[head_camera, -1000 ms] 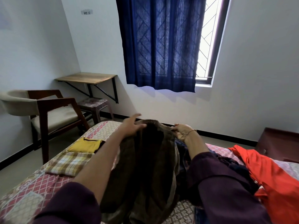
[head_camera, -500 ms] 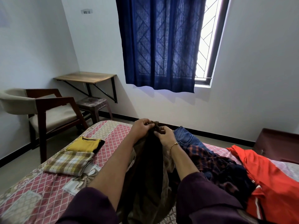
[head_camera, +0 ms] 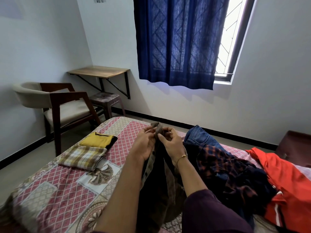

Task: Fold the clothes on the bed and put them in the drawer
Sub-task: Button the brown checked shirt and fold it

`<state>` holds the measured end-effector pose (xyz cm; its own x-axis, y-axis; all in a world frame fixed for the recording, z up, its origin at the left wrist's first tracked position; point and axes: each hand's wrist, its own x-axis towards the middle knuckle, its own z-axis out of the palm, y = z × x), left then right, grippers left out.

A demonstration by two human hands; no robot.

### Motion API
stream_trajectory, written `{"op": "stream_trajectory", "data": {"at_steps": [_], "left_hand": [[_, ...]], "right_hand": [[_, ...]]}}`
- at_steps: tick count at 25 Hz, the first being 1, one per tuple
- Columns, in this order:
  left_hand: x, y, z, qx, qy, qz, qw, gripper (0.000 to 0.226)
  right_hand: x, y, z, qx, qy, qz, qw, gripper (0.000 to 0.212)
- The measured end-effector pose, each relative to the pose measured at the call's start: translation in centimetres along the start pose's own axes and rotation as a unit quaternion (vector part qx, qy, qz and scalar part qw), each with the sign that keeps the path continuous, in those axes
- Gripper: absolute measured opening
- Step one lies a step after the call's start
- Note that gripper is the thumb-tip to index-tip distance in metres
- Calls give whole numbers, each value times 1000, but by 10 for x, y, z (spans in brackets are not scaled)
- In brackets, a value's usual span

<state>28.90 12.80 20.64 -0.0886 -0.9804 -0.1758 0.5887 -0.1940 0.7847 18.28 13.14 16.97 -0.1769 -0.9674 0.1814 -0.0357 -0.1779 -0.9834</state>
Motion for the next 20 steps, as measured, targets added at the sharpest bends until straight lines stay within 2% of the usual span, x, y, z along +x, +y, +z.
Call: {"op": "stream_trajectory", "data": {"at_steps": [3,6,7,10,13,15,18,20], "left_hand": [[-11,-25,-8,117,39,74,990,22],[-8,-40,-26,273,113,129,946,9],[-8,-44,-30,283,114,119,945,5],[-16,-50,-25,244,49,90,964,7],[-21,-54,-14,221,55,131,965,5],[-20,-60,-13,270,79,167,945,8],[-21,-67,-15,393,71,223,889,26],[-21,-69,-13,428,68,247,867,35]], "right_hand": [[-10,13,8,57,28,31,998,19],[-14,17,6,159,59,83,982,20],[-15,16,5,171,62,91,979,20],[-18,12,2,201,63,101,972,21],[-22,11,-2,220,47,126,966,16],[-25,10,-4,207,39,124,970,10],[-29,8,-7,247,45,111,962,19],[-31,6,-8,271,48,111,955,21]]}}
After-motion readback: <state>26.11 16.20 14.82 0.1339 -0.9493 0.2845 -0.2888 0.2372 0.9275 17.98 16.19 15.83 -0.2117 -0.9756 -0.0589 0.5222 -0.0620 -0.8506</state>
